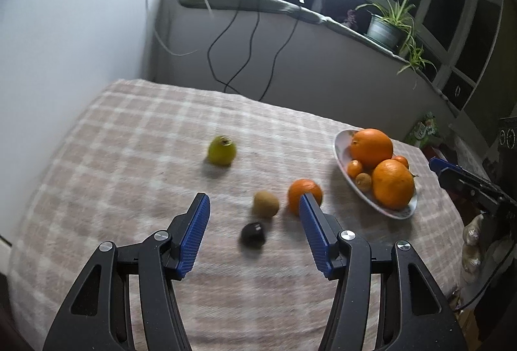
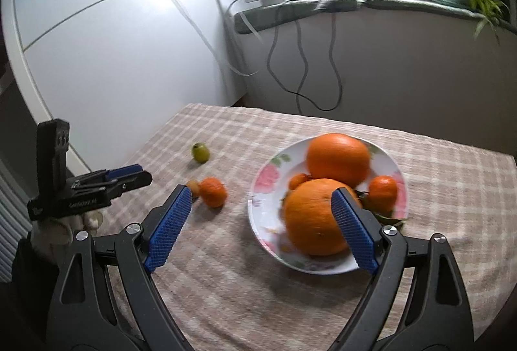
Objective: Organize fruits
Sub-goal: 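Move both tools back from the plate to the remaining loose fruits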
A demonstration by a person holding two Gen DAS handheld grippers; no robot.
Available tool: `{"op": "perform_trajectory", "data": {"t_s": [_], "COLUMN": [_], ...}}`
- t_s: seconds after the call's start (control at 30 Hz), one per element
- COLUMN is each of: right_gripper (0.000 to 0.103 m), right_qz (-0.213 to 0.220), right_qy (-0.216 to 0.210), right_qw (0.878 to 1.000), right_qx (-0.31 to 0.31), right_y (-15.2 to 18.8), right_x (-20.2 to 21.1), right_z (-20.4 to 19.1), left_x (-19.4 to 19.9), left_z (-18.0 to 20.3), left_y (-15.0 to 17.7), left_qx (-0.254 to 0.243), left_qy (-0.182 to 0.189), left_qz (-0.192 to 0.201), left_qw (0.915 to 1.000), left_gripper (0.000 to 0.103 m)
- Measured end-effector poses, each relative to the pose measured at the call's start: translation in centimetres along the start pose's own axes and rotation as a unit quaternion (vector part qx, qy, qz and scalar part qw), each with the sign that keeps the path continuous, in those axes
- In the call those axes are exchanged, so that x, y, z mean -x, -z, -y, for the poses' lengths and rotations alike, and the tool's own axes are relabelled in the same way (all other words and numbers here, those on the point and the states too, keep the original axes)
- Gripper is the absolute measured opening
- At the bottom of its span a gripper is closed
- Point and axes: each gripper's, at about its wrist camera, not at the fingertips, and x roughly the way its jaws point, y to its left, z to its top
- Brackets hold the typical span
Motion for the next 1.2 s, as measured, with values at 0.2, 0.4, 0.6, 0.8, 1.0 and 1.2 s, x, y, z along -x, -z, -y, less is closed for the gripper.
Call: {"op": "perform_trajectory", "data": {"t_s": [0.2,0.4,0.6,0.8,1.0,1.2], "right_gripper": [0.084,0.068,0.049,0.047,0.046,0.042], "right_qz": [-0.023,-0.055,-0.089,-0.112,-0.131,-0.148], "right_qy": [-0.010,-0.027,-0.039,-0.029,-0.012,-0.002], "right_qw": [0.998,0.994,0.989,0.984,0.980,0.975], "right_qx": [0.057,0.094,0.116,0.138,0.150,0.164], "right_y": [-0.2,-0.3,-0.4,-0.7,-0.9,-0.9], "right_x": [-2.0,-4.5,-7.0,-9.4,-11.7,-13.3], "right_z": [-3.4,-5.5,-6.7,-7.6,-7.9,-8.0], "left_x": [0.0,-0.2,-1.1,-2.1,-3.0,-3.7], "left_z": [-1.0,-1.0,-0.3,0.5,1.0,1.1], "left_y": [1.1,1.9,2.4,2.7,2.7,2.5], "left_qx": [0.006,0.003,-0.007,-0.021,-0.032,-0.036], "left_qy": [0.002,0.010,0.020,0.024,0.022,0.021], "left_qz": [-0.006,-0.012,-0.023,-0.035,-0.042,-0.049], "left_qw": [1.0000,0.9999,0.9995,0.9989,0.9984,0.9980], "left_gripper": [0.056,0.051,0.042,0.037,0.036,0.036]}}
